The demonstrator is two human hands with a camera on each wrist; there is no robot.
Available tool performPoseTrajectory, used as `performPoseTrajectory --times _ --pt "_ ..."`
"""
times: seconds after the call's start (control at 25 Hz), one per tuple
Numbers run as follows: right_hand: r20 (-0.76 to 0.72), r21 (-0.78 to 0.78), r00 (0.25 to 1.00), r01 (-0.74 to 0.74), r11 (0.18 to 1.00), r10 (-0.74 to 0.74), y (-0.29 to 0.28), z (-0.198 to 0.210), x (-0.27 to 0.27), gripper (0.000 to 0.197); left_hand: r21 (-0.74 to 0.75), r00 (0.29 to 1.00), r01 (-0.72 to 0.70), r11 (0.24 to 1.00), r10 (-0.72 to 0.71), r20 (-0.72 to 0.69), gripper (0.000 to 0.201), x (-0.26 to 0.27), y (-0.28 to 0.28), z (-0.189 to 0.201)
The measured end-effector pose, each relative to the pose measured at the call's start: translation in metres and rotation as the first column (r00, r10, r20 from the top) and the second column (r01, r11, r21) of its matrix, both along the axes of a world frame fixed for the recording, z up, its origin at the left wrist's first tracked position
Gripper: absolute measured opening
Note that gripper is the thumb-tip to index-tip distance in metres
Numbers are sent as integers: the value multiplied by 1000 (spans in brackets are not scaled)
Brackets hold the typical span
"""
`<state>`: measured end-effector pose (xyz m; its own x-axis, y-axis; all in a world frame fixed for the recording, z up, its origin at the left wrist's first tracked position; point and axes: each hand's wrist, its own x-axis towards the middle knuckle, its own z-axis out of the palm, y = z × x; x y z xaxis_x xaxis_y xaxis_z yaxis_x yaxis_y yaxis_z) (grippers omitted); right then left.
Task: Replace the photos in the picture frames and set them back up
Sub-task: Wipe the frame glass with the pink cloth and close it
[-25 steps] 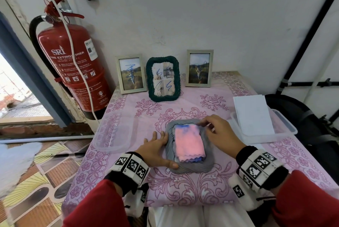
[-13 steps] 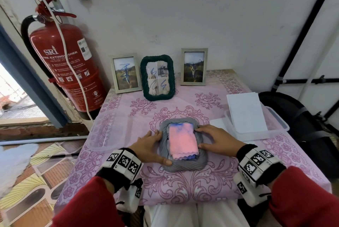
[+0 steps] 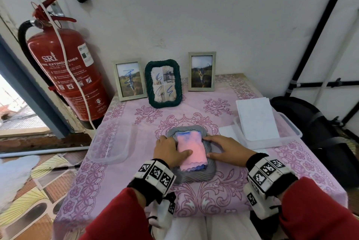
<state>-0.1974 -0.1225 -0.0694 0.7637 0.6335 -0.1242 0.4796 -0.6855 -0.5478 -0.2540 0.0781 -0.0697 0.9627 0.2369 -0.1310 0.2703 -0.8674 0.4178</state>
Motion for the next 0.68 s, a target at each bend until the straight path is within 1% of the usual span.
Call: performPoseTrajectory --times 0.04,0.08,0.16,0.2,0.32,0.4,0.48,0.56,0.6,0.68 --pt "-1 0 1000 1 1000 -1 0 0 0 60 -45 1000 2 999 -2 19 42 1 -2 0" --pt "-2 -1 1000 3 1000 -3 0 -1 0 60 -128 999 -3 992 8 43 37 1 -4 0" --pt "-6 0 1000 6 1000 -6 -1 -1 0 60 -333 993 -33 942 68 93 32 0 -5 0" --pt "-11 3 1000 6 1000 -6 0 0 0 60 -402 989 -41 915 93 111 31 -1 -5 0" --pt "-19 16 1000 4 1000 -3 0 0 -1 59 -486 983 -57 872 135 127 37 -3 -1 -1" --pt "-33 28 999 11 1000 -10 -1 0 -1 60 -542 972 -50 839 166 167 39 -5 1 1" --pt "-47 38 999 19 999 -18 -1 0 -1 60 -635 953 -13 772 202 227 41 -6 3 5" --pt "-59 48 998 28 998 -25 -1 0 -2 60 -700 935 41 713 219 277 48 -7 10 10" --pt "-64 55 998 32 998 -28 -1 0 -2 60 -711 924 74 700 221 313 54 -7 15 13" --pt "-71 59 997 29 998 -25 -1 -1 -2 60 -700 897 120 704 224 380 62 -8 30 19"
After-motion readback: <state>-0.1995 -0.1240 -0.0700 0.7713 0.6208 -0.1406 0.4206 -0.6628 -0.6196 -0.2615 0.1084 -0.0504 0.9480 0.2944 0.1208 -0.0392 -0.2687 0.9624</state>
